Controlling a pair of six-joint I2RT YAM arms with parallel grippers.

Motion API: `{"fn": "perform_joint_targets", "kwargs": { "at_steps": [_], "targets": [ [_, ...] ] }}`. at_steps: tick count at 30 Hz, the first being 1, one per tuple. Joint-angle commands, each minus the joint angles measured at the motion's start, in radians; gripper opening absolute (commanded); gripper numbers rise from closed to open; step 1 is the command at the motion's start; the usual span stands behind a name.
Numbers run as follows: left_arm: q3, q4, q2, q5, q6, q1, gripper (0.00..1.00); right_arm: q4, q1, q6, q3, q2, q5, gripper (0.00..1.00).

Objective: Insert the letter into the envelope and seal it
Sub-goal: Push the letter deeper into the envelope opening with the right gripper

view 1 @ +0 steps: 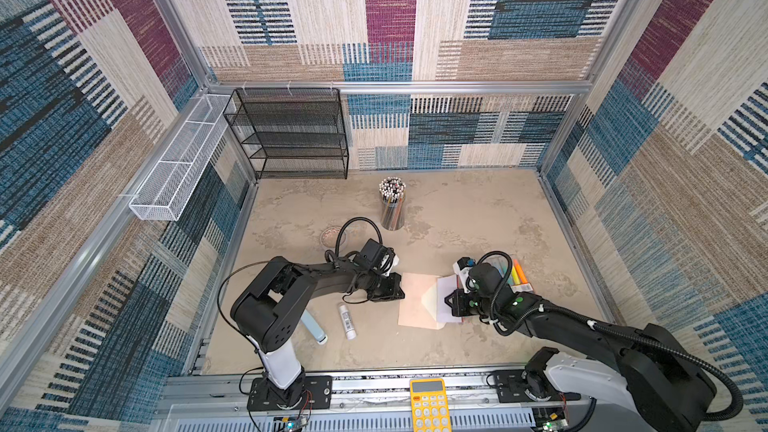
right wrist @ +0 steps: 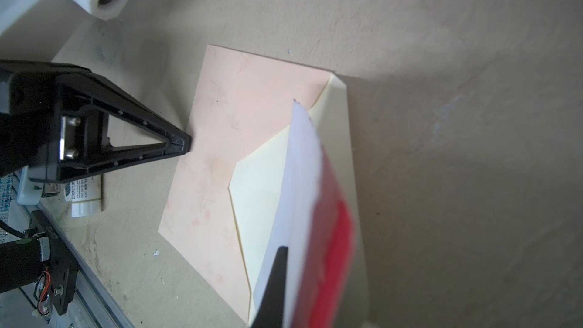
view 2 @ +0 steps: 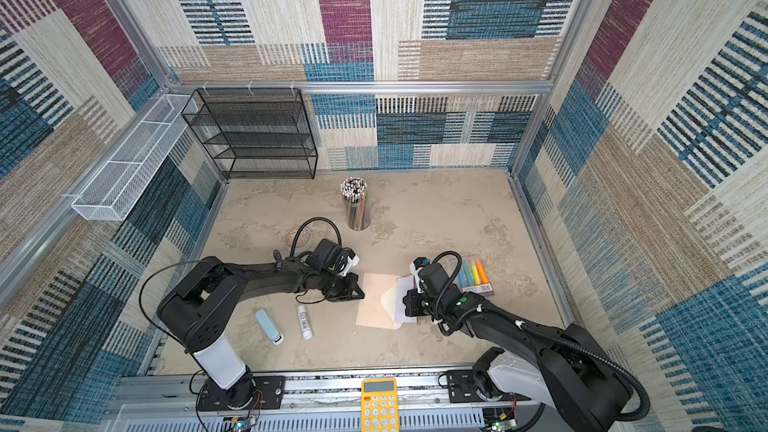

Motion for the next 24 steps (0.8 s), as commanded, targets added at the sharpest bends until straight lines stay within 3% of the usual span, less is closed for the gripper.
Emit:
{"fn": "perform_joint_targets", "kwargs": {
  "at_steps": [1, 13, 24],
  "targets": [
    [-0.023, -0.070, -0.026, -0.053, 0.046, 0.022, 0.04, 0.079, 0.009, 0.014, 0.023, 0.036, -0.032, 0.00],
    [-0.034, -0.089, -0.056, -0.043, 0.066, 0.058, 0.04, 0.062, 0.021, 0.043, 0.073, 0.143, -0.059, 0.00],
    [-0.028, -0.088, -0.052, -0.031, 0.066, 0.057, 0.04, 0.064, 0.030, -0.002, 0.098, 0.186, -0.030, 0.00]
  ]
}}
